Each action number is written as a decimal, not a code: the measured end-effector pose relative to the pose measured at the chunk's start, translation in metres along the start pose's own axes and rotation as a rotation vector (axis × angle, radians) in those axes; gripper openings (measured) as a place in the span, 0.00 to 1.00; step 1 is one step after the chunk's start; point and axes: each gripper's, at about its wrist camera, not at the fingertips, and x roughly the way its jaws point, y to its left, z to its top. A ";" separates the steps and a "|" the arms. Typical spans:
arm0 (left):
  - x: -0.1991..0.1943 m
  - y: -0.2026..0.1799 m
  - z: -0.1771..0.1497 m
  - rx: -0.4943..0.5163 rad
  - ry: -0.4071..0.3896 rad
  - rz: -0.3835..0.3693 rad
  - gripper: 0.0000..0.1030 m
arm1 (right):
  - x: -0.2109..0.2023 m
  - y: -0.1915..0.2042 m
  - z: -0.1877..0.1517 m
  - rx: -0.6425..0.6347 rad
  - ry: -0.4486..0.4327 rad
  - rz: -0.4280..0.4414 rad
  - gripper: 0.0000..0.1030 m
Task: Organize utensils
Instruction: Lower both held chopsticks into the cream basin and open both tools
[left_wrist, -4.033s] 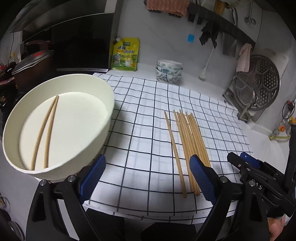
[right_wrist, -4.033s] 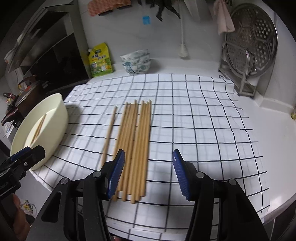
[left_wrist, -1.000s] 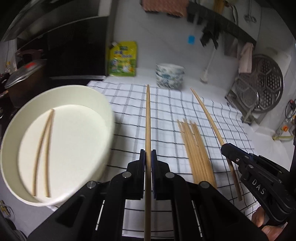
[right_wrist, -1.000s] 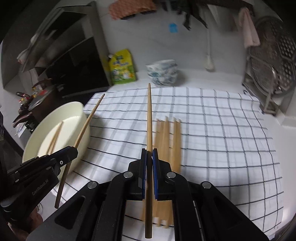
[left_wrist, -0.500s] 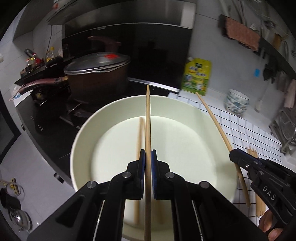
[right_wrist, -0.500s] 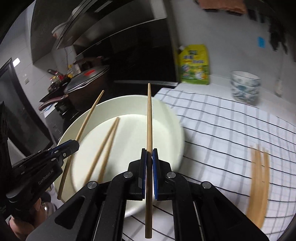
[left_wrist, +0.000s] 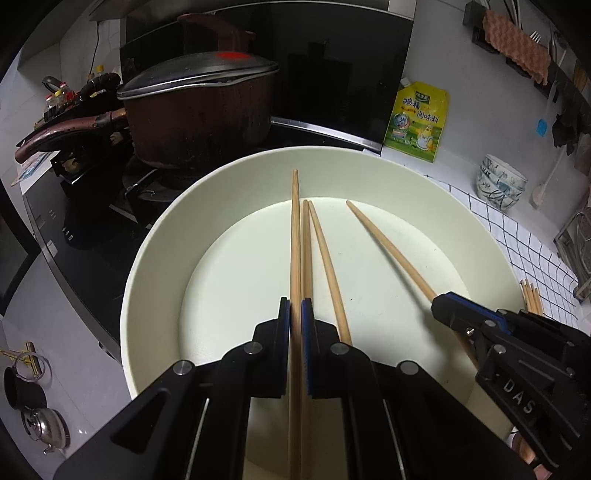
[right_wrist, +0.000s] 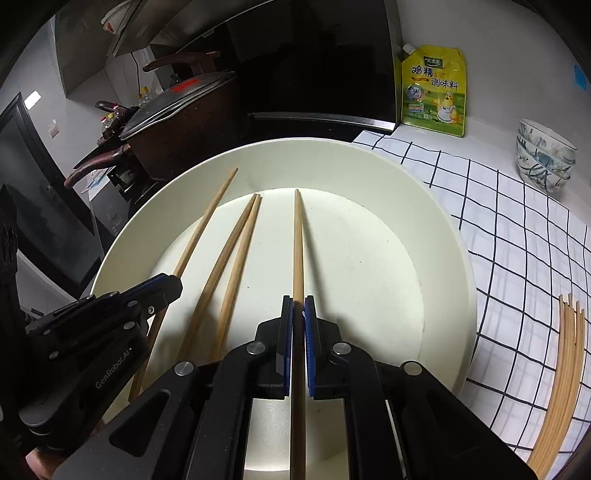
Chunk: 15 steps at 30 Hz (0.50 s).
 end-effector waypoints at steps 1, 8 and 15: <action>0.001 0.001 -0.001 -0.003 0.006 0.004 0.10 | -0.002 -0.001 0.001 0.002 -0.011 0.000 0.08; -0.008 0.004 -0.004 -0.020 -0.022 0.021 0.45 | -0.016 -0.003 -0.001 -0.003 -0.050 -0.022 0.15; -0.019 0.004 -0.009 -0.035 -0.038 0.016 0.53 | -0.026 -0.002 -0.009 -0.001 -0.059 -0.034 0.15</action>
